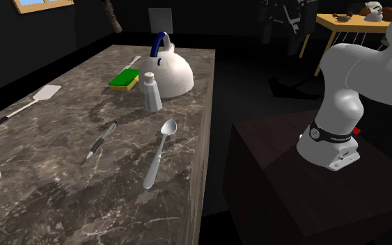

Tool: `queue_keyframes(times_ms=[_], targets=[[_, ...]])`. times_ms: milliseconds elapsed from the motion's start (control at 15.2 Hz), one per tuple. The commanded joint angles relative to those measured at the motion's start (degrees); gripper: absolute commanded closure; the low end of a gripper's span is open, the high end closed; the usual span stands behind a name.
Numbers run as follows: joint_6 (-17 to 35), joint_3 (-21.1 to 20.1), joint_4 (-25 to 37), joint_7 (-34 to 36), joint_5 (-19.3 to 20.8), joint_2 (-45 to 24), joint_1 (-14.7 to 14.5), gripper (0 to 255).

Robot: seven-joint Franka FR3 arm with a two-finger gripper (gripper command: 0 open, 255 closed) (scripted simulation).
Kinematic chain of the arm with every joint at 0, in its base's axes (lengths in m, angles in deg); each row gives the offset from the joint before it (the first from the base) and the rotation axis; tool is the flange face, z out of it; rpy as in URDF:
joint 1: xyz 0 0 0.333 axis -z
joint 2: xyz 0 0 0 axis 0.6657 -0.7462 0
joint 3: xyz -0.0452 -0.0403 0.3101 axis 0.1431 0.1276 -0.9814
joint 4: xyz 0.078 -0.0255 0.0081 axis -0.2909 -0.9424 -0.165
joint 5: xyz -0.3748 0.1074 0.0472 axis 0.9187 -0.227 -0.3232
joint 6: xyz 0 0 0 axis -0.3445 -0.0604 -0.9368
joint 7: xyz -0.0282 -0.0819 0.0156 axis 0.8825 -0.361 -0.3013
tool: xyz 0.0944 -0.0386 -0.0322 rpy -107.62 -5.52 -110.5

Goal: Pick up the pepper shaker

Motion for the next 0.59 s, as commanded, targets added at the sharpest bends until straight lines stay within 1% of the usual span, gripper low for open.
queue_keyframes(times_ms=[0,264,528], targets=[[0.0,0.0,0.0,0.0,0.0,0.0,0.0,0],[5.02,0.97,4.06,-0.42,0.91,-8.43,0.41,0],[8.99,1.9,9.26,-0.85,1.52,-16.92,0.75,0]])
